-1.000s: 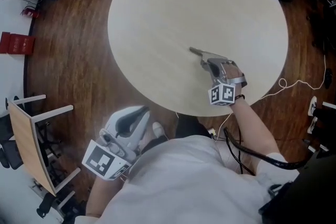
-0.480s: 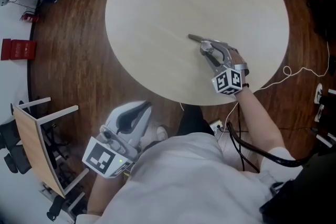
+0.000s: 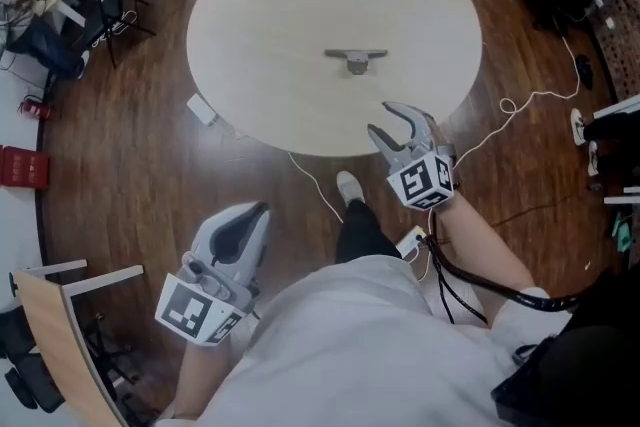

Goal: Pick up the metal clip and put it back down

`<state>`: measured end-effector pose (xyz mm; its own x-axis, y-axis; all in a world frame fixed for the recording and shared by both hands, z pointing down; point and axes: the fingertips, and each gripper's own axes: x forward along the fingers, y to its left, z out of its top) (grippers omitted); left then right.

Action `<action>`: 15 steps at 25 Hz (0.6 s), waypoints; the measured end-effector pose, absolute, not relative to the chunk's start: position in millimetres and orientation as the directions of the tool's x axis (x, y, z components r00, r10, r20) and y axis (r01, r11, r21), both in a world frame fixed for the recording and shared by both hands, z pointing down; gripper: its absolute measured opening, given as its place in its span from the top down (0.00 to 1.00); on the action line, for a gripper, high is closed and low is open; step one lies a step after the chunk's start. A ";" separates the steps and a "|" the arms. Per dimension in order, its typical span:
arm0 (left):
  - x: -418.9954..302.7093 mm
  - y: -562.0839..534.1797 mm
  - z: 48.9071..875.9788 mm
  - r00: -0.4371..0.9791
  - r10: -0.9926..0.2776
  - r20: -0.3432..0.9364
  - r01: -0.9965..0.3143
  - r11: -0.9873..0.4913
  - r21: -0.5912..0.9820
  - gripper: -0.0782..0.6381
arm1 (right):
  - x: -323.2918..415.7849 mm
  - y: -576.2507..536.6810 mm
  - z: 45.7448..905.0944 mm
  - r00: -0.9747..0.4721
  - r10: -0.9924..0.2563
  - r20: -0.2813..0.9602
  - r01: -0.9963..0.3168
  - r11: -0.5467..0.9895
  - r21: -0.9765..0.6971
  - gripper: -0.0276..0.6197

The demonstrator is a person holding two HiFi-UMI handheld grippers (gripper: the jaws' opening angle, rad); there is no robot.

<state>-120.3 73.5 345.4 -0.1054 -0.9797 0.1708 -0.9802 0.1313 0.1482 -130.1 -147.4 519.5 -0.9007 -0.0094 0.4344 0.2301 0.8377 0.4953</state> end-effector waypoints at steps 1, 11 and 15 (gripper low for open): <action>-115.1 89.0 344.7 -0.102 -0.982 0.156 -0.982 0.125 0.140 0.89 | -117.3 -130.6 510.4 -0.906 -0.016 0.422 0.207 0.855 0.476 0.66; -46.9 156.3 355.4 0.080 -0.995 0.065 -0.981 -0.067 0.181 0.89 | 32.0 -0.9 452.3 -0.899 -0.052 0.434 0.101 0.941 0.323 0.66; -25.3 167.4 368.2 0.096 -0.991 0.092 -0.978 -0.077 0.194 0.89 | 60.4 13.3 440.2 -0.906 -0.080 0.415 0.057 0.950 0.306 0.66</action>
